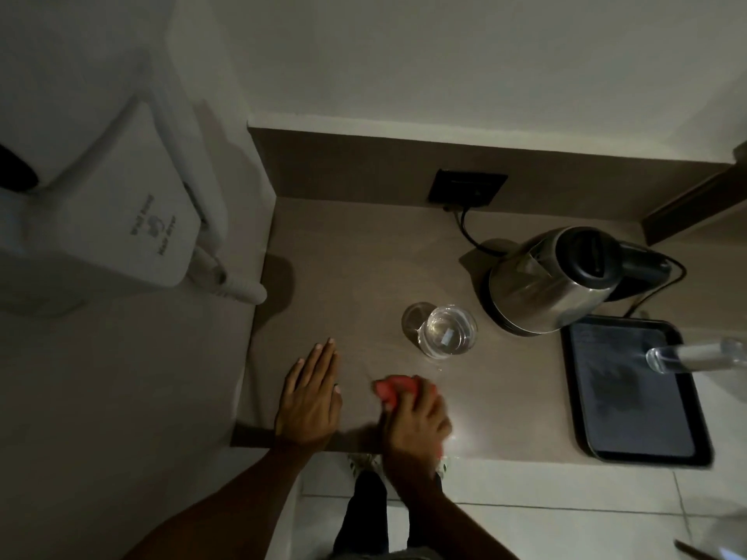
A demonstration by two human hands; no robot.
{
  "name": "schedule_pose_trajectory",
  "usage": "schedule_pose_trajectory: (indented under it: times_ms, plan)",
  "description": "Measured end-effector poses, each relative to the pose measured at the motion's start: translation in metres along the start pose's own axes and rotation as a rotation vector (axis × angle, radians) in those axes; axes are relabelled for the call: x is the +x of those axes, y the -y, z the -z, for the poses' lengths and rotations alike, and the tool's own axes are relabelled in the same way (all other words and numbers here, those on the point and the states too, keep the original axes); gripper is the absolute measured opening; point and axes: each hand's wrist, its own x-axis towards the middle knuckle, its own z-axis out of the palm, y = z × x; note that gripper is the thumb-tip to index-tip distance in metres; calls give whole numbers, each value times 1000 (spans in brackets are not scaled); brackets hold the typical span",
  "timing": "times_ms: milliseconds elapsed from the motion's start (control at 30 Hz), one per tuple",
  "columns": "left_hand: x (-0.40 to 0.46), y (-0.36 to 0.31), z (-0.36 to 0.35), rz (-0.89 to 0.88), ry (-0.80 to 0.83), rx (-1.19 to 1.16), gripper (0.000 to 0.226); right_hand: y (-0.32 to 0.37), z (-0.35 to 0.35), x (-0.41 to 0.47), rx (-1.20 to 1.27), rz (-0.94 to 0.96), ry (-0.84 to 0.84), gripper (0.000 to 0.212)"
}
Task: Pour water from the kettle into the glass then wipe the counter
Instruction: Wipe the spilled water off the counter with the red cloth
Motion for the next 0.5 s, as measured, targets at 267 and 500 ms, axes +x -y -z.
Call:
schedule_pose_trajectory:
  times_ms: [267, 500]
  plan:
    - [0, 4, -2, 40, 18, -42, 61, 28, -4, 27, 14, 275, 91, 45]
    - [1, 5, 1, 27, 111, 34, 65, -124, 30, 40, -45, 102, -127, 33]
